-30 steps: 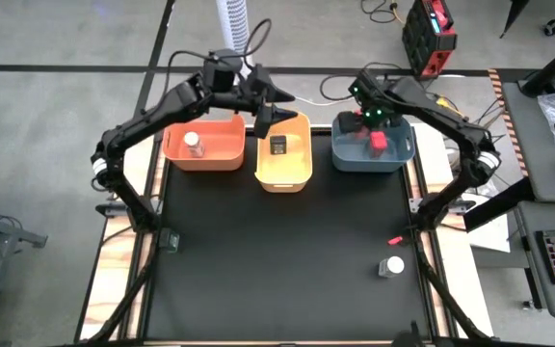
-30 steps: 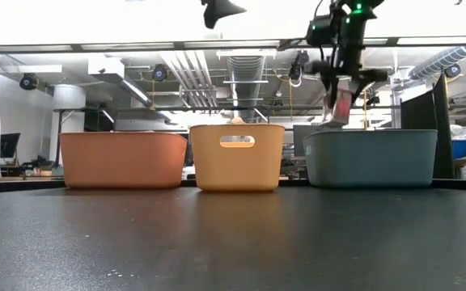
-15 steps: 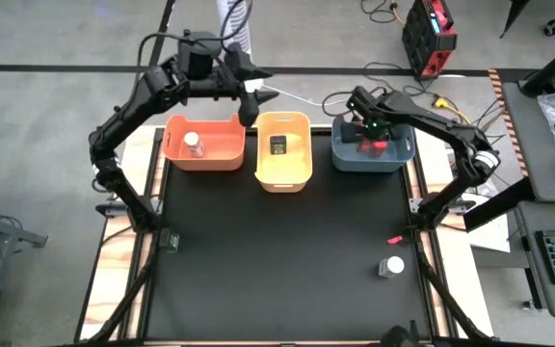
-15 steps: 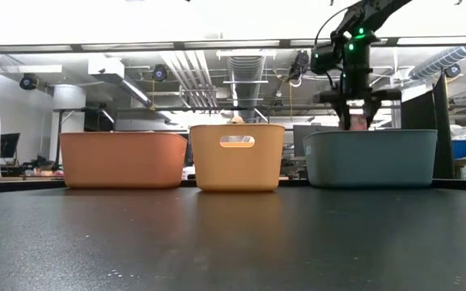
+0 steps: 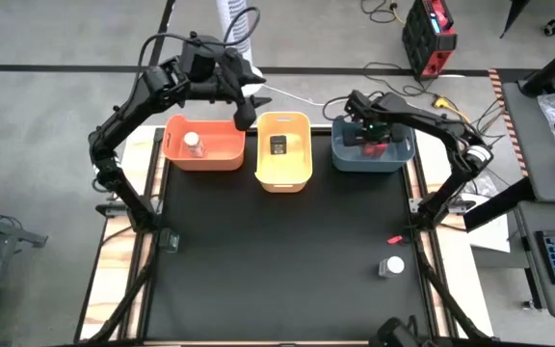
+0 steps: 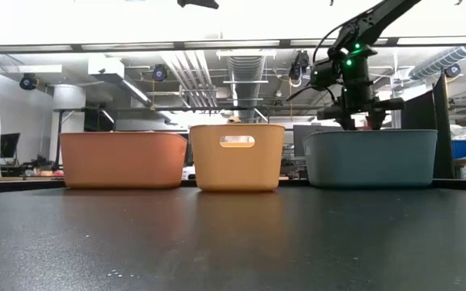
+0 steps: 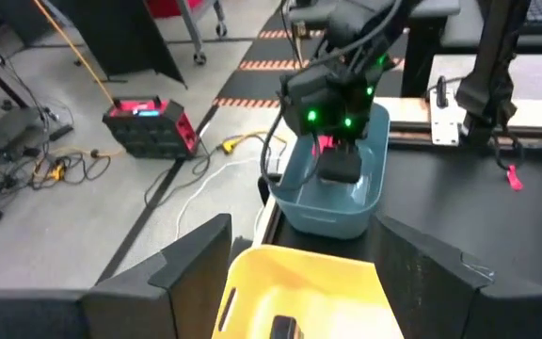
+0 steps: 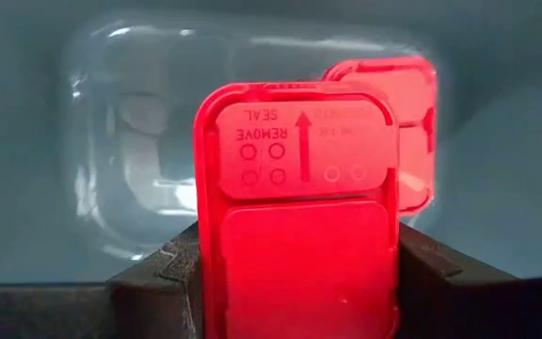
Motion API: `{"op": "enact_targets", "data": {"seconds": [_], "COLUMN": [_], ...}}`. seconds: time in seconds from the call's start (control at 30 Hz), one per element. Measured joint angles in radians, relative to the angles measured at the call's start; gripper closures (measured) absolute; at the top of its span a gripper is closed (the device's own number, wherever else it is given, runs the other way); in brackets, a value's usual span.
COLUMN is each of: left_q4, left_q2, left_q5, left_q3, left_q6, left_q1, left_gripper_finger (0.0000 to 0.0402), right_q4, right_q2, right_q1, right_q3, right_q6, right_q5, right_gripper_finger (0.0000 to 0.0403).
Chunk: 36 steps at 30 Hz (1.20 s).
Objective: Sort spices by type
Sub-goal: Put the red spice can into the blue bin
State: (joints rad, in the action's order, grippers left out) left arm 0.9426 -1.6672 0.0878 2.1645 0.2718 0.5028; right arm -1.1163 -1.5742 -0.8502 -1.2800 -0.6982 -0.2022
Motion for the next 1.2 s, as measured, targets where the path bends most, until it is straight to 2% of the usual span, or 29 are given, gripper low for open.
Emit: {"op": "enact_targets", "data": {"seconds": [0.37, 0.63, 1.2], "left_q4": [0.011, 0.006, 0.0], "left_q2": [0.0, 0.0, 0.0], "left_q5": [-0.001, -0.001, -0.001], "left_q3": [-0.001, -0.001, -0.001], "left_q6": [0.0, 0.0, 0.0], "left_q1": [0.006, 0.008, 0.008], "left_gripper_finger": [0.0167, 0.0167, 0.0167], "right_q4": [0.01, 0.093, 0.169], "right_q2": [0.0, -0.003, -0.125], "right_q1": [-0.034, -0.023, 0.008], "right_q3": [0.001, 0.009, 0.011], "right_q6": [0.02, 0.019, 0.026], "right_q5": [-0.041, 0.023, 0.021], "right_gripper_finger": [0.0207, 0.0207, 0.0201]}}
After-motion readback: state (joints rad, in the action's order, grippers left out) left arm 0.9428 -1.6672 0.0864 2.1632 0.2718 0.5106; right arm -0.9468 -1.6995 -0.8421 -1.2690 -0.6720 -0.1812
